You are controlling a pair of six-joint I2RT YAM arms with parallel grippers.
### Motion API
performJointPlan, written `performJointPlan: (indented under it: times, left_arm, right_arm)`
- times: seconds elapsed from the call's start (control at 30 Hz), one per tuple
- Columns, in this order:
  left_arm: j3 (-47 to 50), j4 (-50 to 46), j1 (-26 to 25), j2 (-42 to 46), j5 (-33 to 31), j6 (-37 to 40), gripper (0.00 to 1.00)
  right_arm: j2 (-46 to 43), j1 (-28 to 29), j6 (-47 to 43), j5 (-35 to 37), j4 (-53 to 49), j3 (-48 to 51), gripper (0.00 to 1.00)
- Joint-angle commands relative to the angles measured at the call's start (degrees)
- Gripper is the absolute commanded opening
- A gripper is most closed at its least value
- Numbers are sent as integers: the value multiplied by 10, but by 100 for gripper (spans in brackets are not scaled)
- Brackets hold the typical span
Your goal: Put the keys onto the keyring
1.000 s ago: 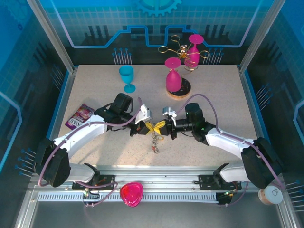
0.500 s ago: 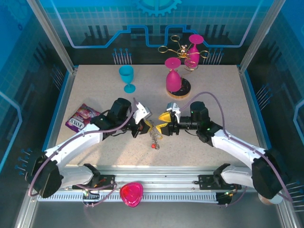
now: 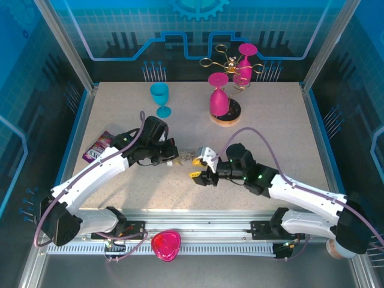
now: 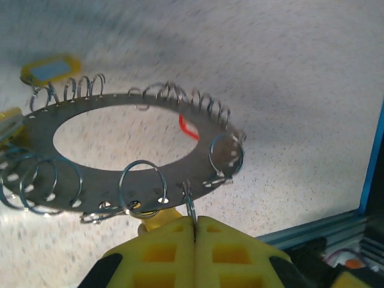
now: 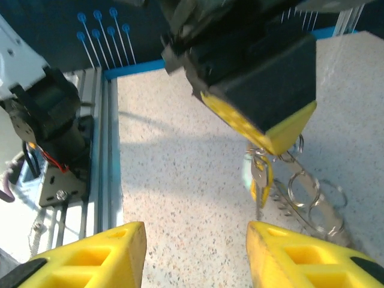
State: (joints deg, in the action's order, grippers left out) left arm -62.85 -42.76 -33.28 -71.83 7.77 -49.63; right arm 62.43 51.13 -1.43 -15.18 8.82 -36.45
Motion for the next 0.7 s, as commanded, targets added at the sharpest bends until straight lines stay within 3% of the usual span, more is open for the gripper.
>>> performJointPlan:
  times: [0.0, 0.2, 0.43, 0.67]
  left_arm:
    - [-19, -47, -1, -5, 47, -140, 0]
    - [-24, -64, -1, -20, 98, -194, 0]
    - [-57, -93, -1, -44, 99, -165, 0]
    - [-58, -89, 1, -47, 115, -152, 0]
  right_arm:
    - [40, 14, 18, 71, 126, 43, 48]
    - [125, 39, 26, 97, 247, 68, 53]
    - [188, 34, 46, 96, 328, 72, 57]
    - [209, 17, 50, 63, 356, 70, 49]
